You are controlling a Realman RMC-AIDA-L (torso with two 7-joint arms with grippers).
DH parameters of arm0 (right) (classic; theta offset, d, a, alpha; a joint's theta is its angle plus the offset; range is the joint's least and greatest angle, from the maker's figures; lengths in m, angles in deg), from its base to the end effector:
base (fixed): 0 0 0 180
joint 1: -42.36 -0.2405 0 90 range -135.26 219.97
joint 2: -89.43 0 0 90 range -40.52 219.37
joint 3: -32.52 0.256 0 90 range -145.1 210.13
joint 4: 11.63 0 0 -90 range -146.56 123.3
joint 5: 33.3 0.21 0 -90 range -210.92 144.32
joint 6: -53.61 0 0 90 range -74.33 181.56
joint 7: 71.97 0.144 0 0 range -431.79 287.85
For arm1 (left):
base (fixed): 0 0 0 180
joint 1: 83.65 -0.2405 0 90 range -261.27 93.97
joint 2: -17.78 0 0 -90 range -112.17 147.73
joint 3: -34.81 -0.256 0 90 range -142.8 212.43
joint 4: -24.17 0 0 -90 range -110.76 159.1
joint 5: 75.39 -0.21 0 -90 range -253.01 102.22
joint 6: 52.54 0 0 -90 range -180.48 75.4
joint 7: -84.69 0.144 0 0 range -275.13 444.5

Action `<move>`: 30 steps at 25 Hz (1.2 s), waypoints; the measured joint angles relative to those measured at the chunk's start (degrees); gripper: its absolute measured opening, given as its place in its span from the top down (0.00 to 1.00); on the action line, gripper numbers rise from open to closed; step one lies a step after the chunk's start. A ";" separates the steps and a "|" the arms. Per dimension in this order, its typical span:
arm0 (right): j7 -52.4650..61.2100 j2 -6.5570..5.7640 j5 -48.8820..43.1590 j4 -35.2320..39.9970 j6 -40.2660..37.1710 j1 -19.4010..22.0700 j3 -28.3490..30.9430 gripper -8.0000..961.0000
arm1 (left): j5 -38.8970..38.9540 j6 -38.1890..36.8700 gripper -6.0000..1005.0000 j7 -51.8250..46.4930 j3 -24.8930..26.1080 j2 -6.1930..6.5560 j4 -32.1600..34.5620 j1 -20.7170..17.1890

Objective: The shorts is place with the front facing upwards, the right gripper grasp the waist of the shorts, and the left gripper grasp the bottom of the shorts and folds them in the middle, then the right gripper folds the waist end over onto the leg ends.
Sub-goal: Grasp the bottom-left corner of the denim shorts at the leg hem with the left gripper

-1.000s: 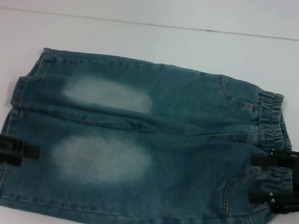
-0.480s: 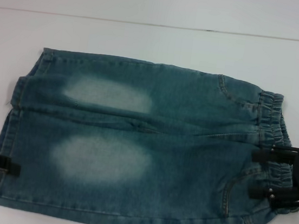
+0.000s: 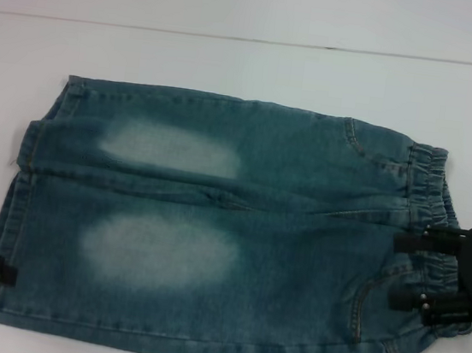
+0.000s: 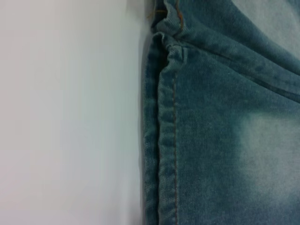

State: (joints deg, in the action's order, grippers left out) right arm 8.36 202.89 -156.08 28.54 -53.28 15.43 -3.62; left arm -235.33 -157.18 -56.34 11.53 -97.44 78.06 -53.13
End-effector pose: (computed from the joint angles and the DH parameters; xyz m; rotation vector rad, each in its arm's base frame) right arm 0.2882 0.2854 0.0437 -2.9394 0.6525 0.6385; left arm -0.3410 0.2810 0.0781 -2.0741 -2.1097 0.0484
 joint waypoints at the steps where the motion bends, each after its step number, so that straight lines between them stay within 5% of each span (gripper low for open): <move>1: 0.00 0.00 0.00 0.00 0.01 -0.08 0.00 0.04 | -0.02 0.02 0.25 -0.01 -0.02 0.01 -0.01 0.04; 30: 0.00 -0.09 0.00 0.00 0.56 -0.23 -0.07 0.04 | -0.73 2.11 0.25 -0.01 -3.19 -0.52 -0.62 0.13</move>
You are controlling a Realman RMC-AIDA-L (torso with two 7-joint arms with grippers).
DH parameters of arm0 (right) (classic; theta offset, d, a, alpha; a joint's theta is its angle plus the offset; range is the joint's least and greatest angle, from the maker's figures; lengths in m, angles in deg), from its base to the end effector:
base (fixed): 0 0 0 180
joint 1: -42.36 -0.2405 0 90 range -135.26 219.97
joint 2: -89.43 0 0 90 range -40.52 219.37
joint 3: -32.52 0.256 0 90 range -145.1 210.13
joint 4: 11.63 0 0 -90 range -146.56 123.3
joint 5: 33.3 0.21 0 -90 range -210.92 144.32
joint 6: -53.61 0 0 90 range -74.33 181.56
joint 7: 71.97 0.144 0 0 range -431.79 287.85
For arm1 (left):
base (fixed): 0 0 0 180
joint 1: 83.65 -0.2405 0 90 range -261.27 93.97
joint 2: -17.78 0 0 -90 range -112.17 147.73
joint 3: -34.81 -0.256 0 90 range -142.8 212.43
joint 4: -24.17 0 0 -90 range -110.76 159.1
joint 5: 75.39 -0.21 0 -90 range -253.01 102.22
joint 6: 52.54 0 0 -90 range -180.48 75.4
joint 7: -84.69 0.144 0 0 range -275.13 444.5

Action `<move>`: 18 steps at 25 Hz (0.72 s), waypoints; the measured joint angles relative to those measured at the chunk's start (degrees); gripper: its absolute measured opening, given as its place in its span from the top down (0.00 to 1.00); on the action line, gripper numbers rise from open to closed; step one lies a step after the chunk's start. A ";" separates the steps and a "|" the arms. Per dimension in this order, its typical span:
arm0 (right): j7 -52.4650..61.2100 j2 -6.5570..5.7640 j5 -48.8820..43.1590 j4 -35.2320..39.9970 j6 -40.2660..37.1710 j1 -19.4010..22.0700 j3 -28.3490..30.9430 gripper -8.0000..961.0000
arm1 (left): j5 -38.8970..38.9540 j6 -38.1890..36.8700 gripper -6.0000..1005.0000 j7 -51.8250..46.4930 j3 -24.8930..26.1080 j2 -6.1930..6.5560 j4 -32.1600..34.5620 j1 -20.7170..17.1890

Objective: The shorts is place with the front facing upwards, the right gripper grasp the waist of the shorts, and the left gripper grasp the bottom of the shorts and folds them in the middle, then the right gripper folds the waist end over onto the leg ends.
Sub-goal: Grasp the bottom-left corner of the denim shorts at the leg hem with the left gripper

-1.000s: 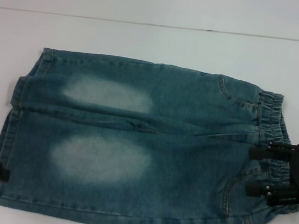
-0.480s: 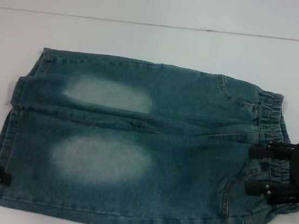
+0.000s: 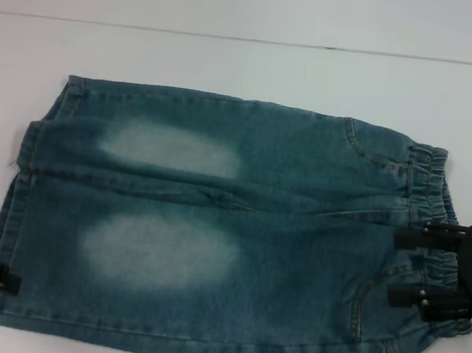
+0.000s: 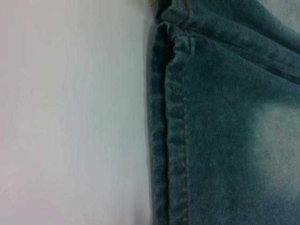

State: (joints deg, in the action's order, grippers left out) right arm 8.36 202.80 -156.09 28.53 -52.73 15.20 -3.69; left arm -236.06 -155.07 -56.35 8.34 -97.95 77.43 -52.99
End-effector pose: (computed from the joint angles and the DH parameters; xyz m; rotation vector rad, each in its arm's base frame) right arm 0.2881 0.2877 0.0440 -2.9345 0.6477 0.6287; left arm -0.3415 0.2840 0.0696 -2.0930 -2.0772 0.1252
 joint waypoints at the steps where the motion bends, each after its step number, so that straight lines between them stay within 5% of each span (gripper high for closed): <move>1: 0.00 0.00 0.00 0.00 0.00 0.00 0.00 0.04 | 0.00 0.03 0.25 -0.01 0.00 0.05 0.07 0.02; 18: 0.00 -0.05 0.00 0.00 0.06 -0.06 -0.09 0.04 | -1.33 -0.18 0.25 -0.03 0.07 0.40 0.03 0.84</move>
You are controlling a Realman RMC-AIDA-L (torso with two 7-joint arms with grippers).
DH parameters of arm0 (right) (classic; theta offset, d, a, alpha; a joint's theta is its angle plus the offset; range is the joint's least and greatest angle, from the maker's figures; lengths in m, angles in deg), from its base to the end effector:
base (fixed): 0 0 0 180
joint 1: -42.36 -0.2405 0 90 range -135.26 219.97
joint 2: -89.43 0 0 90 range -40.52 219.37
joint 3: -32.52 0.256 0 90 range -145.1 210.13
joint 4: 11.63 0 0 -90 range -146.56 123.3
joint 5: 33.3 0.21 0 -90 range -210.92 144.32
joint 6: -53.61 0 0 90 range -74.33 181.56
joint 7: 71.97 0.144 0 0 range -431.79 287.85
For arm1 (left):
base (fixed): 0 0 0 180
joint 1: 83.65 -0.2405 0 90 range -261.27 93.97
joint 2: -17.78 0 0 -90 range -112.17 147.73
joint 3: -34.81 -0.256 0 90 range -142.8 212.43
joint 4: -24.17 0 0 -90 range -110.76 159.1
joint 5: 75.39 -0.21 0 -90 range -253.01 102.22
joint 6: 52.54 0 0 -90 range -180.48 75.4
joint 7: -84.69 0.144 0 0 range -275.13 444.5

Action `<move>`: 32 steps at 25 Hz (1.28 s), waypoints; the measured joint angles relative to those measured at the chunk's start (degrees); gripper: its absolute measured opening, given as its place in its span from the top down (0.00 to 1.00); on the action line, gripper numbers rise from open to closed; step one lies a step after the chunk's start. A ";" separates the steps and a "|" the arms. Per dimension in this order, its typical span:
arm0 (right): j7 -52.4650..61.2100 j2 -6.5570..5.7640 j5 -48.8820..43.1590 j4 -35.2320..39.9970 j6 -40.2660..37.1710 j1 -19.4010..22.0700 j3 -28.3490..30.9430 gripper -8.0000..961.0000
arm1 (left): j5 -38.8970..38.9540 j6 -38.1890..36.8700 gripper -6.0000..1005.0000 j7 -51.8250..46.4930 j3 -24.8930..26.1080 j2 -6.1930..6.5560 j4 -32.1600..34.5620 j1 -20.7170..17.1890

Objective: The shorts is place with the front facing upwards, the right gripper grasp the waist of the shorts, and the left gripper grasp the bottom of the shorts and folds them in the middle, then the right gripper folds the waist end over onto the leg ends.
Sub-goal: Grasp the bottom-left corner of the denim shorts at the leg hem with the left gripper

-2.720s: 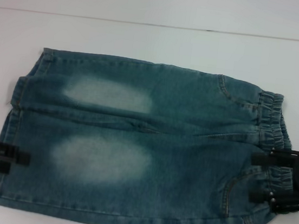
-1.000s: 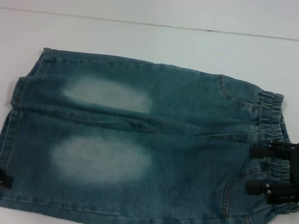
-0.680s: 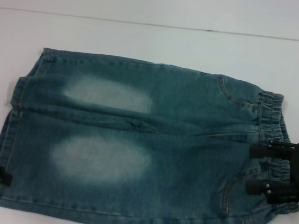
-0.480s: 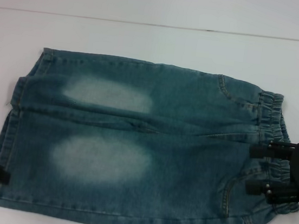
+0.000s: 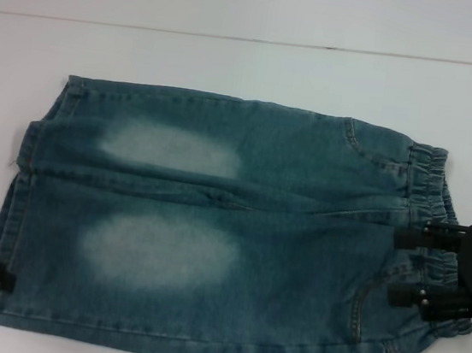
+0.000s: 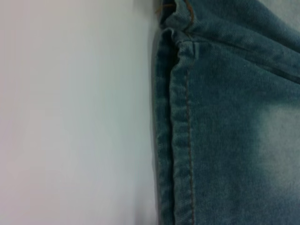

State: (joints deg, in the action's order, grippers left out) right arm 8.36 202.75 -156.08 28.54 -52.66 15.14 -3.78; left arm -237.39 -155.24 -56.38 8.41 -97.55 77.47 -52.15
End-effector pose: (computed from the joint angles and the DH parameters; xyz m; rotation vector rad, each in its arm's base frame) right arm 0.2880 0.2882 0.0442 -2.9352 0.6455 0.6258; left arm -0.3406 0.2872 0.0732 -2.0926 -2.0638 0.1566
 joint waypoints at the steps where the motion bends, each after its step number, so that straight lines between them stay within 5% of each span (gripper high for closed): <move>1: 0.00 -0.02 0.00 0.00 0.06 -0.03 0.00 0.04 | 0.00 -0.06 0.25 0.00 -0.04 -0.02 0.00 0.00; 32: 0.00 -0.13 0.00 0.00 0.57 -0.63 -0.18 0.04 | 0.27 0.40 0.31 -0.46 -1.82 -0.33 -1.54 1.62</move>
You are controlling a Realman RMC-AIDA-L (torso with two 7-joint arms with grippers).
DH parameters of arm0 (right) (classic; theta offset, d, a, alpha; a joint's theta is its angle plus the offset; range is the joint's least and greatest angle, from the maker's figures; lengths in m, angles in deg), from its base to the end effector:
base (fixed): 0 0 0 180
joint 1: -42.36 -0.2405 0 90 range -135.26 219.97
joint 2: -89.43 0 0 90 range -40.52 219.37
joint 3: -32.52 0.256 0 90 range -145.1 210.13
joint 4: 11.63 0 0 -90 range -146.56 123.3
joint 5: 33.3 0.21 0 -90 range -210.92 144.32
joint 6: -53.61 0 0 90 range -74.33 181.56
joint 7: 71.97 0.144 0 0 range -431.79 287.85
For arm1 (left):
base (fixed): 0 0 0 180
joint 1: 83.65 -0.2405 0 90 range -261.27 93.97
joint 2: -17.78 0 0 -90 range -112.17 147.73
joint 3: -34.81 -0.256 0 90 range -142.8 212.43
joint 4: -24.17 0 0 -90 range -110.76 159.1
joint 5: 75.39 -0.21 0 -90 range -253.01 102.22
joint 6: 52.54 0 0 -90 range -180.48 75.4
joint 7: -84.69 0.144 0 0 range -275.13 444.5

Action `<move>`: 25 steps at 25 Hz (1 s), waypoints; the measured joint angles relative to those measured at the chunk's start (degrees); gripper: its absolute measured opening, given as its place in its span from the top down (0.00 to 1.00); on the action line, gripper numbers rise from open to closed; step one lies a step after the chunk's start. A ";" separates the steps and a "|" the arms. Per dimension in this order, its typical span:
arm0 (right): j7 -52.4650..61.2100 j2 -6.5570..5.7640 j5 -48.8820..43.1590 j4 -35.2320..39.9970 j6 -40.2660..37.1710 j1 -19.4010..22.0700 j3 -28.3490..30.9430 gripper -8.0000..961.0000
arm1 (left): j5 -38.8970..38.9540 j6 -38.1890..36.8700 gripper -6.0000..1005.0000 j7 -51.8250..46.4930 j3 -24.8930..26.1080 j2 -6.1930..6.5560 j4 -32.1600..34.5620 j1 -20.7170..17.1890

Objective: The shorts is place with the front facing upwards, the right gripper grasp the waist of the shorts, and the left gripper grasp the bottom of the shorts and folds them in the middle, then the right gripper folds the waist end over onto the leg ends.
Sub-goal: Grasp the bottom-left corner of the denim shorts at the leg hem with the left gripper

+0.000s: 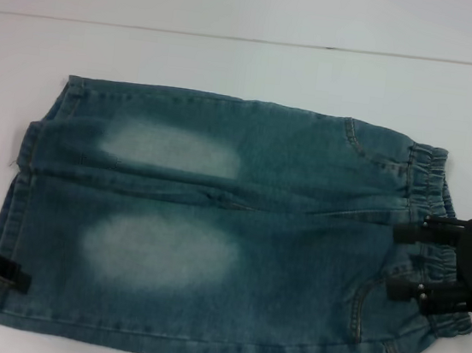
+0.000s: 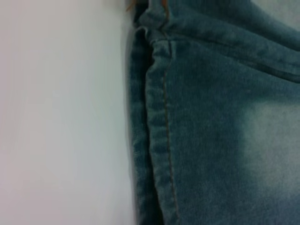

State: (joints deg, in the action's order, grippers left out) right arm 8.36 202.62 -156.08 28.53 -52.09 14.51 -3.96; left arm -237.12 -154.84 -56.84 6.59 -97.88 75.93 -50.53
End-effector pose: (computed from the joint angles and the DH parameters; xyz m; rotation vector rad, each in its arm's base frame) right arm 0.2858 0.2926 0.0446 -2.9349 0.6300 0.6145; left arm -0.3310 0.2952 0.0635 -2.1418 -2.0515 0.1834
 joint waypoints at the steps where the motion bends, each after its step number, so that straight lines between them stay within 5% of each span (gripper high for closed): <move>1: 0.00 0.00 0.00 0.00 0.00 -0.03 0.00 0.04 | 0.01 0.00 0.32 0.03 -0.11 0.00 0.00 0.06; 10: 0.00 0.10 0.00 0.00 0.09 -0.03 0.00 0.04 | 0.10 -0.43 0.37 1.41 -0.24 0.17 0.19 0.17; 16: 0.00 0.09 0.00 0.00 0.19 -0.13 0.12 0.04 | 0.10 -0.48 0.60 2.13 -0.32 0.34 0.18 0.08; 19: 0.02 0.09 0.00 0.00 0.23 -0.32 0.18 0.04 | 0.10 -0.54 0.83 2.51 -0.33 0.35 0.14 0.13; 25: 2.27 -0.33 0.63 0.00 0.24 -1.17 1.34 0.04 | 1.76 -0.33 0.92 2.95 0.04 0.44 0.16 0.42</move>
State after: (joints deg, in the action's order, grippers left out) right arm 10.64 202.29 -155.45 28.54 -51.85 13.35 -2.63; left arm -235.36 -155.17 -53.89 6.63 -97.44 76.09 -50.11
